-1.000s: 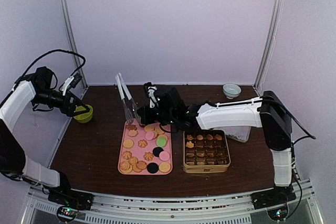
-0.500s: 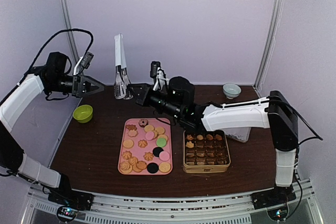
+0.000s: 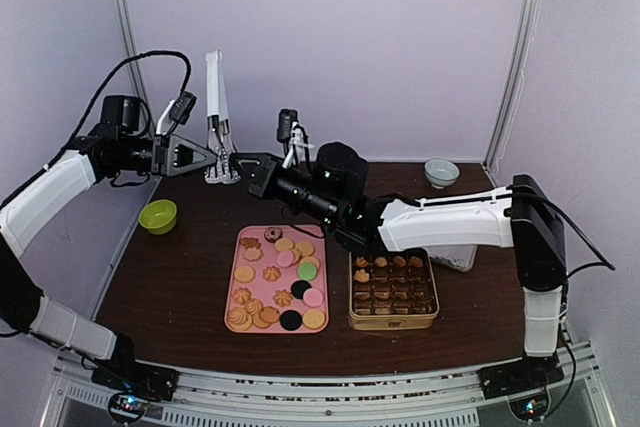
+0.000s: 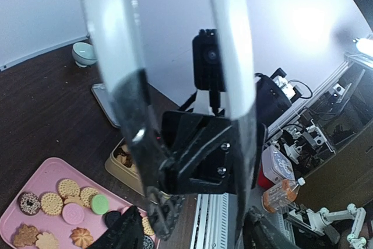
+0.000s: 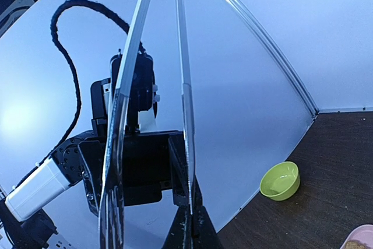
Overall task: Pack the cookies
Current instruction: Pass from the right arm to the left
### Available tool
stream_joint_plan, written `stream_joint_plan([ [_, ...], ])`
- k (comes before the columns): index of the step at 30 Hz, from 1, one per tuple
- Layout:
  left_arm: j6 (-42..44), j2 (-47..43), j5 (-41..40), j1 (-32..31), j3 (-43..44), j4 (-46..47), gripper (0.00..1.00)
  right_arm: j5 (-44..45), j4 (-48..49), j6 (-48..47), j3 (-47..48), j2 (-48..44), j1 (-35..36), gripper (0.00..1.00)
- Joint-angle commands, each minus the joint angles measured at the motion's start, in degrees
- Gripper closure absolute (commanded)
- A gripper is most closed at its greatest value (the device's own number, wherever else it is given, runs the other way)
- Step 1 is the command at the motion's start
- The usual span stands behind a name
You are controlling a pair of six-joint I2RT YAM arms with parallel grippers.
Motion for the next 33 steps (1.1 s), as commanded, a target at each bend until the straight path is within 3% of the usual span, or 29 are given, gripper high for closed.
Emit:
stream_joint_plan([
  [1, -5.43, -2.24, 3.08, -2.02, -0.94, 7.31, 0.44, -0.64, 3.76, -0.76, 2.22, 0.54, 0.1, 1.0],
  [11, -7.87, -3.52, 6.28, -2.31, -0.74, 7.01, 0.47, -0.01, 5.36, -2.54, -0.68, -0.89, 0.16, 1.0],
  [13, -7.26, -4.14, 6.34, -2.31, -0.4, 5.88, 0.41, 0.39, 5.42, -3.5, -1.74, -1.68, 0.01, 1.0],
  [15, -6.18, -4.97, 5.86, -2.27, -0.02, 4.41, 0.29, 0.95, 5.37, -4.49, -2.84, -2.74, -0.08, 1.0],
  [19, -3.42, -5.45, 4.38, -2.28, 0.97, 0.57, 0.21, 1.47, 5.71, -5.62, -4.68, -4.48, -0.52, 1.0],
  [27, 10.38, -4.85, -2.16, -2.12, 6.37, -15.76, 0.18, 2.22, 7.82, -5.8, -8.35, -6.96, -1.5, 1.0],
  [33, 11.25, -4.64, -0.37, -2.16, 5.77, -16.42, 0.19, 1.72, 7.89, -5.43, -7.66, -6.33, -1.63, 1.0],
])
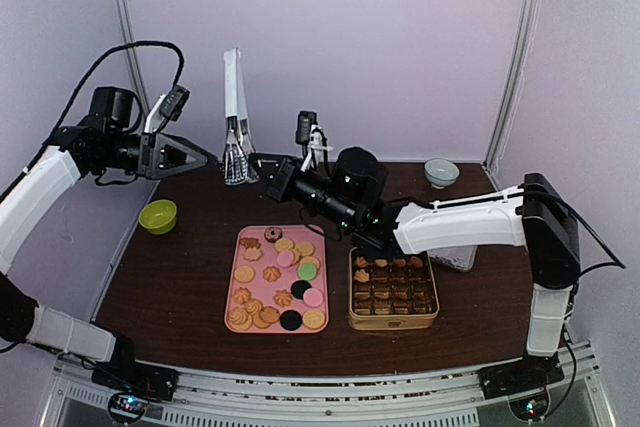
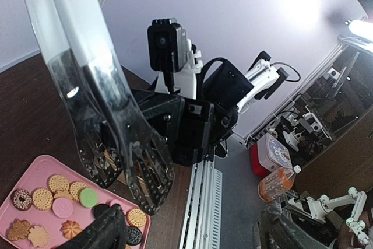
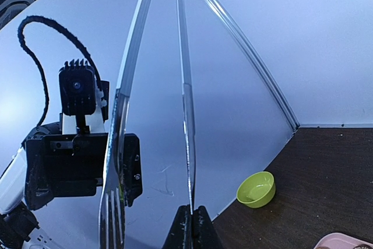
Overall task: Pack the cookies
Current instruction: Pass from the right arm to the left
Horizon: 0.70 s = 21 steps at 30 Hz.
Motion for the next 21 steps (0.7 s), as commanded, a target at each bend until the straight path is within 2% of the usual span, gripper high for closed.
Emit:
stream_joint_plan([
  [1, 4.12, -0.62, 1.04, -0.26, 0.31, -2.71, 0.2, 0.06, 3.1, -0.55, 1.39, -1.67, 0.0, 1.0],
  [5, 1.8, 0.56, 2.98, -0.44, -1.14, 0.03, 0.27, -1.78, 2.64, 0.4, 4.64, 0.49, 0.23, 1.0],
  [12, 1.13, 2.37, 7.01, -0.94, -0.02, 0.06, 0.33, -3.56, 2.09, 1.07, 8.41, 3.69, 0.69, 1.0],
  [21, 0.48, 2.9, 9.16, -1.13, 1.24, 0.08, 0.49, -4.11, 2.71, 1.0, 8.62, 4.82, 1.18, 1.0],
])
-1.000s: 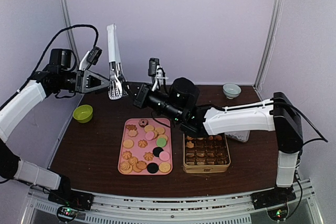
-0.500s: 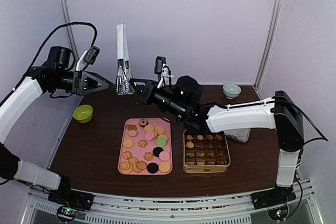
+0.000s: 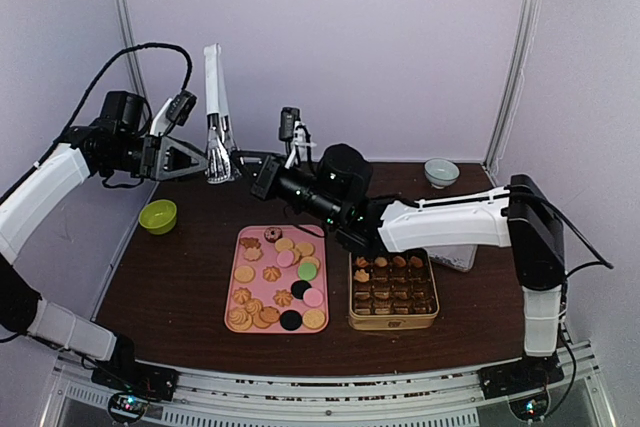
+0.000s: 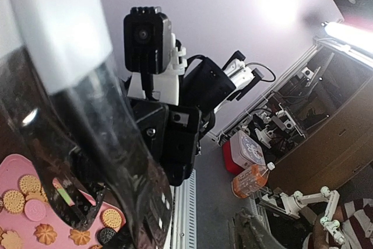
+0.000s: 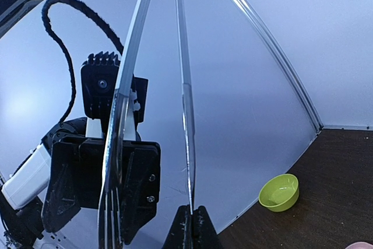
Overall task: Pack the cookies
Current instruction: Pass from the right arm to the left
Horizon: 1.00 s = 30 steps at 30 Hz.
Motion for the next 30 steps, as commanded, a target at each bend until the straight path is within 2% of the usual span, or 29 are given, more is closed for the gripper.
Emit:
stream_joint_plan([
  [1, 0.07, 0.13, 2.44, -0.3, 1.6, 1.62, 0.51, -0.93, 3.04, 0.31, 1.47, 0.21, 0.54, 1.0],
  [6, -0.19, 0.17, 1.48, -0.23, 1.58, 2.54, 0.78, -0.7, 4.1, 0.37, 1.49, 0.21, 1.02, 1.0],
  [8, -1.58, -0.21, 0.01, -0.29, 0.98, 4.41, 1.0, -0.53, 4.25, 0.39, 1.61, 0.32, 1.24, 1.0],
  [13, -7.61, -2.52, -2.39, -0.22, -2.29, 13.15, 1.0, -0.5, 4.64, 0.46, 1.39, 0.48, 1.7, 1.0],
  [14, -7.68, -2.79, -2.71, -0.22, -2.47, 13.37, 1.0, -0.59, 4.48, 0.39, 1.06, 0.21, 1.66, 0.97],
  [16, -6.7, -3.17, -3.29, -0.27, -2.34, 12.47, 1.0, -1.38, 4.17, -0.14, -0.45, -0.82, 1.23, 0.85],
  [19, 4.92, -2.71, -4.85, -0.2, 0.13, -0.15, 1.0, -7.64, 3.97, 1.99, -3.4, -3.6, -2.49, 0.63],
  [22, 19.75, -0.5, -8.51, -0.23, 4.29, -15.58, 1.0, -19.19, 0.7, 2.85, -4.18, -6.23, -7.21, 0.46],
  [26, 39.37, 4.39, -15.22, -1.16, 8.97, -33.8, 1.0, -28.41, -16.17, -6.72, -1.0, -10.39, -10.06, 0.41],
  [28, 47.59, 6.6, -17.07, -1.85, 10.97, -41.75, 1.0, -30.19, -23.27, -10.56, 0.62, -11.53, -10.59, 0.43],
  [30, 52.84, 7.82, -19.22, -3.08, 12.28, -47.14, 1.0, -33.02, -25.12, -11.23, 0.95, -11.91, -10.94, 0.47],
])
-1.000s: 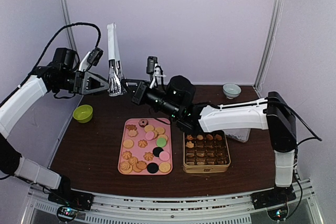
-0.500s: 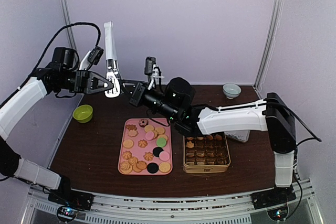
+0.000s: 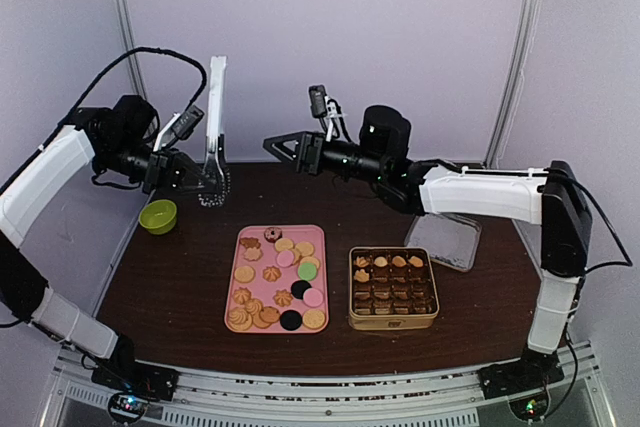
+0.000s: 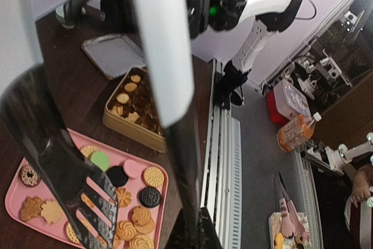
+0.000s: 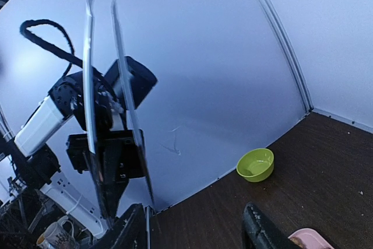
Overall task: Pack the cookies
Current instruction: Pass from the right arm to the left, then pass from the left arm to the right
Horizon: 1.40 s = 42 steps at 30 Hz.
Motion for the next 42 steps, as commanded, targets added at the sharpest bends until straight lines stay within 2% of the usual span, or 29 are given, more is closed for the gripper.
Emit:
stream_joint_plan([
  [1, 22.14, 2.86, -7.87, -2.63, 3.36, -19.95, 1.0, -12.11, -10.96, -6.13, 3.39, -3.94, 0.56, 0.48],
  [5, 22.64, 2.01, -15.57, -5.81, 2.65, -19.1, 1.0, -15.89, -15.72, -8.15, 6.06, -3.47, 0.83, 0.46],
  [11, 23.02, 1.8, -18.77, -8.08, 2.9, -19.15, 1.0, -16.78, -19.73, -12.41, 8.12, -3.25, 1.69, 0.34],
  [15, 22.84, 1.86, -19.93, -8.73, 2.94, -18.81, 1.0, -18.41, -18.15, -12.84, 8.56, -3.11, 2.65, 0.33],
  [23, 22.33, 2.14, -22.28, -9.71, 3.32, -18.28, 1.0, -21.24, -16.65, -9.81, 12.2, 0.7, 4.01, 0.38],
  [33, 23.11, 2.24, -24.69, -10.31, 3.14, -18.67, 1.0, -21.7, -26.3, -14.84, 15.87, 3.26, 5.36, 0.47],
  [42, 24.31, 2.53, -26.1, -11.22, 2.83, -19.8, 1.0, -25.94, -24.8, -10.94, 16.72, 6.19, 5.7, 0.55],
])
